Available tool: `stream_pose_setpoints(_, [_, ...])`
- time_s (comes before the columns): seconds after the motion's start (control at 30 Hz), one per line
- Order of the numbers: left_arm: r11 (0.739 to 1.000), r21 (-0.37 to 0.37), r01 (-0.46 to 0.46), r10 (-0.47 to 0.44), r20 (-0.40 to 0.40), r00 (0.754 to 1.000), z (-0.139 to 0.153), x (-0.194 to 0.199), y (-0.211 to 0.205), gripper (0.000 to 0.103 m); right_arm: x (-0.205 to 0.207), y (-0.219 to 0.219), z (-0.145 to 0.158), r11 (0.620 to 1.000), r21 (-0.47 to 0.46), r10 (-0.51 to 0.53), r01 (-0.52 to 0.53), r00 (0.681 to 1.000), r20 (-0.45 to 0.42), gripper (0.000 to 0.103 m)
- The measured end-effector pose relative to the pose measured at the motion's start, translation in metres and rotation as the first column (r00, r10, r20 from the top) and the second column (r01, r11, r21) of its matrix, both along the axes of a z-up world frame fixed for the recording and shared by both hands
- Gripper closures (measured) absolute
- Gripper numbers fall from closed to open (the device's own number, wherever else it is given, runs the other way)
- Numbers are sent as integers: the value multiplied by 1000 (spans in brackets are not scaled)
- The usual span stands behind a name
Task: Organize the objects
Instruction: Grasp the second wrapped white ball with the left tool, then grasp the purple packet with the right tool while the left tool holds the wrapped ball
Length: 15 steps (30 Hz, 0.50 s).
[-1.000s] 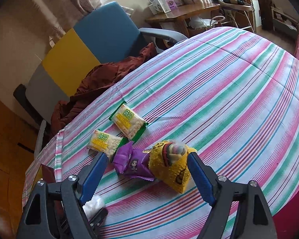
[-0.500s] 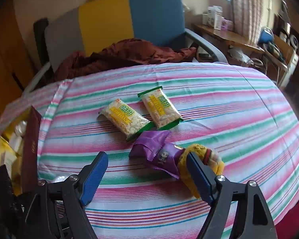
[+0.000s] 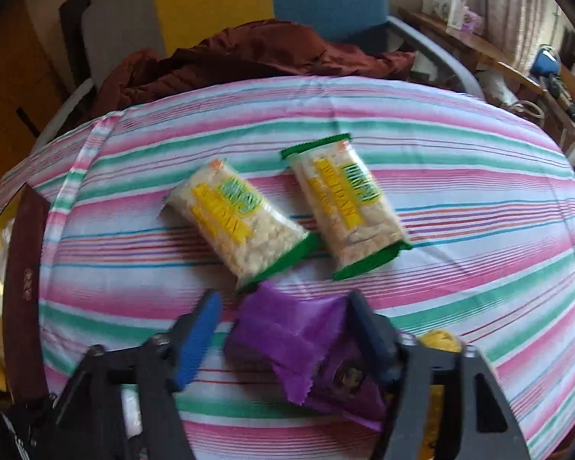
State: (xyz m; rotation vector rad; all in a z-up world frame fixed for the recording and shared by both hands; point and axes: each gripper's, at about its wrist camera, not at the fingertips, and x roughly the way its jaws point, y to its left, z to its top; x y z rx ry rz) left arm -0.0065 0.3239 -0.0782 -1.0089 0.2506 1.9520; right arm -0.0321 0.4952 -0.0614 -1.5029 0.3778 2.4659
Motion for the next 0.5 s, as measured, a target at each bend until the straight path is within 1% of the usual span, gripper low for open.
stream_pose_setpoints(0.07, [1000, 4, -1, 1, 4, 1000, 0, 0, 0, 77, -1, -9, 2, 999, -1, 41, -41, 999, -10, 61])
stream_pose_setpoints(0.2, [1000, 7, -2, 2, 6, 1000, 0, 0, 0, 77, -3, -13, 0, 997, -22, 73, -73, 997, -7, 61])
stream_pose_setpoints(0.23, [1000, 8, -2, 2, 7, 1000, 0, -1, 0, 77, -4, -12, -2, 997, -37, 75, -75, 997, -2, 59])
stream_pose_setpoints(0.27, [1000, 8, -2, 2, 9, 1000, 0, -1, 0, 77, -4, -11, -3, 997, -40, 69, -69, 998, 5, 53])
stream_pose_setpoints(0.3, [1000, 9, -2, 2, 9, 1000, 1, -1, 0, 77, -4, -10, -3, 997, -44, 66, -66, 998, 12, 50])
stream_pose_setpoints(0.37, [1000, 9, -3, 3, 9, 1000, 1, -1, 0, 77, -3, -10, -3, 997, -49, 68, -66, 997, 22, 46])
stream_pose_setpoints(0.47, [1000, 7, -2, 2, 6, 1000, 0, -1, 0, 77, -3, -13, -4, 992, -86, 99, -96, 995, 29, 34])
stream_pose_setpoints(0.5, [1000, 6, -2, 2, 5, 1000, 0, 0, -1, 77, -4, -15, -5, 991, -80, 108, -105, 993, 38, 33])
